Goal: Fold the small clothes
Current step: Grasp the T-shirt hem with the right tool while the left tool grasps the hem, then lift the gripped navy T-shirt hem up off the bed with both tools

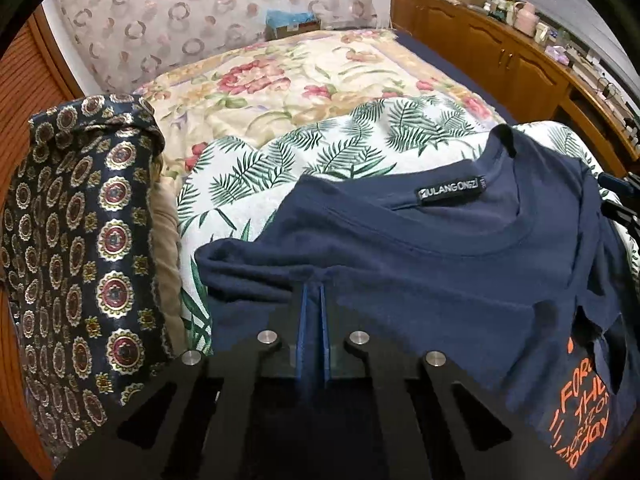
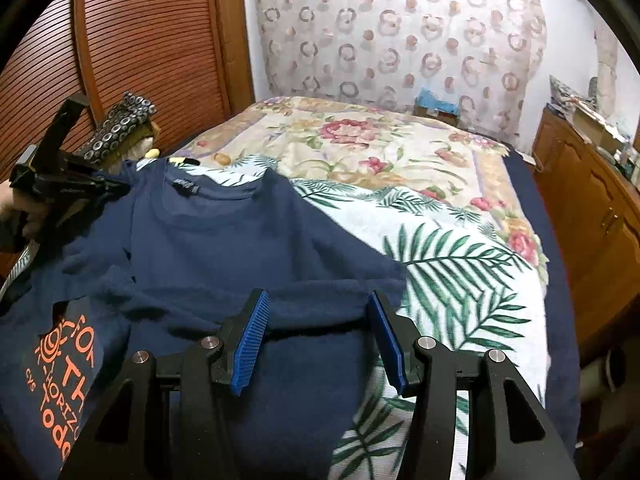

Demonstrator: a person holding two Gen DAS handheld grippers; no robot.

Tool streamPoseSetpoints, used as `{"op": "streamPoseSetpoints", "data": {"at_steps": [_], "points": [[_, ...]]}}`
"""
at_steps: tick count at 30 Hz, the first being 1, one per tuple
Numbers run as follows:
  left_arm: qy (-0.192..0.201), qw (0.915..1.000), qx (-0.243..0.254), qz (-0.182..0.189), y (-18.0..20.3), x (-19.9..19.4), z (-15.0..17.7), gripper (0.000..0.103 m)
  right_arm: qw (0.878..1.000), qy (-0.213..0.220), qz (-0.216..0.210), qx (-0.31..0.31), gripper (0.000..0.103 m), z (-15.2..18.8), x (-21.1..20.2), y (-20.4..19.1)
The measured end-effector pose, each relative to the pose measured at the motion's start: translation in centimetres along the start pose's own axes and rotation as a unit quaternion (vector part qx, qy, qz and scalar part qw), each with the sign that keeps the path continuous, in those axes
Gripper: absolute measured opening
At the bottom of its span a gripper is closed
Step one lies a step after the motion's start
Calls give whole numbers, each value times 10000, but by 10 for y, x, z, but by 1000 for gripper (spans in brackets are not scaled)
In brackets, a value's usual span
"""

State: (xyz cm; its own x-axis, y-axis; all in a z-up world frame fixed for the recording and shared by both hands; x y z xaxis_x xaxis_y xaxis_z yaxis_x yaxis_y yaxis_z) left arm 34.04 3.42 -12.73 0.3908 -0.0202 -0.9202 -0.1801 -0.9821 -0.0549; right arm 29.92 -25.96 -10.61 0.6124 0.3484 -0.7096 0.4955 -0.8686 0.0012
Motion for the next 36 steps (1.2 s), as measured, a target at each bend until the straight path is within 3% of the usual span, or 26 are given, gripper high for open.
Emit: {"op": "streamPoseSetpoints", "data": {"at_steps": [5,10,21,25,36], "points": [[569,9981,-96,-201,-14,-38,-2,5,9998,-62,87,164,63,3,-1,10],[969,9945,-321,-232,-41,-72,0,5,9992,-260,39,286,64,5,8,11],[1485,9883,-313,116,-36,-103,14,5,9985,-507,-99,188,64,-12,27,11],[1650,9857,-238,231,-23,-118,26,5,9988,-441,-192,38,15,-17,28,5],[2284,9730,-44,340,4,-191,76,5,9960,859,-246,-37,11,-20,-94,-29]]}}
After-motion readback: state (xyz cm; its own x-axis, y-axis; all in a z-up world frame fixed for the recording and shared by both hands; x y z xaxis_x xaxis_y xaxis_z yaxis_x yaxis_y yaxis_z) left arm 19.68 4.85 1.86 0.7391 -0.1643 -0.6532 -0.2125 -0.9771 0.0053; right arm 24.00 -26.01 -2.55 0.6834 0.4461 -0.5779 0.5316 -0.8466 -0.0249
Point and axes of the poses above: each gripper's, at about its wrist camera, not at the fingertips, and x roughly the way its jaws point, y to its right, z to its underside, the point moved 7 cm from there along x, roughly the way its jaws point, and after that the axes turned 6 degrees about -y, right-handed, at the moved point
